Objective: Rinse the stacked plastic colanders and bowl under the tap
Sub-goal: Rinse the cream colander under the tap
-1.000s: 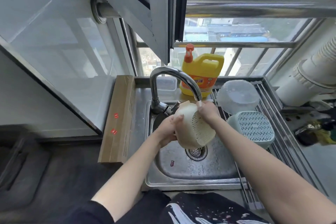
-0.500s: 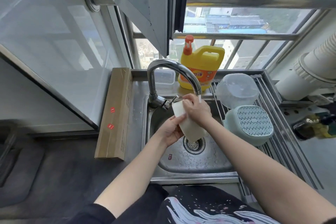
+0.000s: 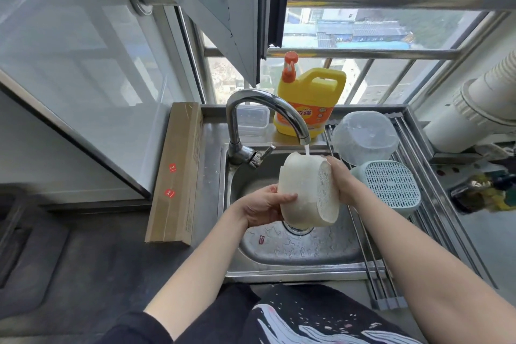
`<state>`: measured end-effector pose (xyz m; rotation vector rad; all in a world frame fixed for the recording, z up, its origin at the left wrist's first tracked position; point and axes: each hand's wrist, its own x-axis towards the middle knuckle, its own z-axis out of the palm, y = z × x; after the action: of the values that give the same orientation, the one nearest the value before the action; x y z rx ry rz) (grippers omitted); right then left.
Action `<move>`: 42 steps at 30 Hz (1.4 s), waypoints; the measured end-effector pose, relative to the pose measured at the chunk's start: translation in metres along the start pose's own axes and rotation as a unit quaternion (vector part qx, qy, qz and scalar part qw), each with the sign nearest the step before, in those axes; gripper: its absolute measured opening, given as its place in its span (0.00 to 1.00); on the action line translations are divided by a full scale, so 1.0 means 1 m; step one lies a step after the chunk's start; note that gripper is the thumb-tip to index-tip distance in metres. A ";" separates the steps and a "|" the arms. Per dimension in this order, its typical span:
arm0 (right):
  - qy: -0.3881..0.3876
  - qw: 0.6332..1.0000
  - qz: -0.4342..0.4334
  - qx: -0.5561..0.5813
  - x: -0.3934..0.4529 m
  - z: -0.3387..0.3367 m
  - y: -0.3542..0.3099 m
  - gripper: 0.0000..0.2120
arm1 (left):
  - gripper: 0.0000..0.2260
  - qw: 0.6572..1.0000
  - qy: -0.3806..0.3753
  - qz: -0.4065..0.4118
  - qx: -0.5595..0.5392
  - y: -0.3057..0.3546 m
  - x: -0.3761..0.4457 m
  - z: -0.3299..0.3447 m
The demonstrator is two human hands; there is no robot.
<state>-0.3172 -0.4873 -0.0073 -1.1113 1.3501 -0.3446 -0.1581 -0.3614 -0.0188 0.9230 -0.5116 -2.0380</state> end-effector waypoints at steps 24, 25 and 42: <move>-0.012 0.994 0.032 0.108 -0.001 0.012 -0.011 0.19 | 0.38 0.981 0.116 0.142 -0.072 -0.008 -0.006 -0.011; -0.055 0.991 0.078 0.094 -0.004 0.012 -0.008 0.22 | 0.37 0.980 0.106 0.149 -0.077 -0.008 -0.008 -0.011; 0.079 0.983 -0.135 -0.096 0.007 0.033 -0.009 0.11 | 0.37 0.969 0.245 -0.003 -0.017 -0.009 0.003 -0.004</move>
<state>-0.2834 -0.4824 -0.0099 -1.4600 1.3958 -0.5168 -0.1610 -0.3584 -0.0278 1.3530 -0.2005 -1.7291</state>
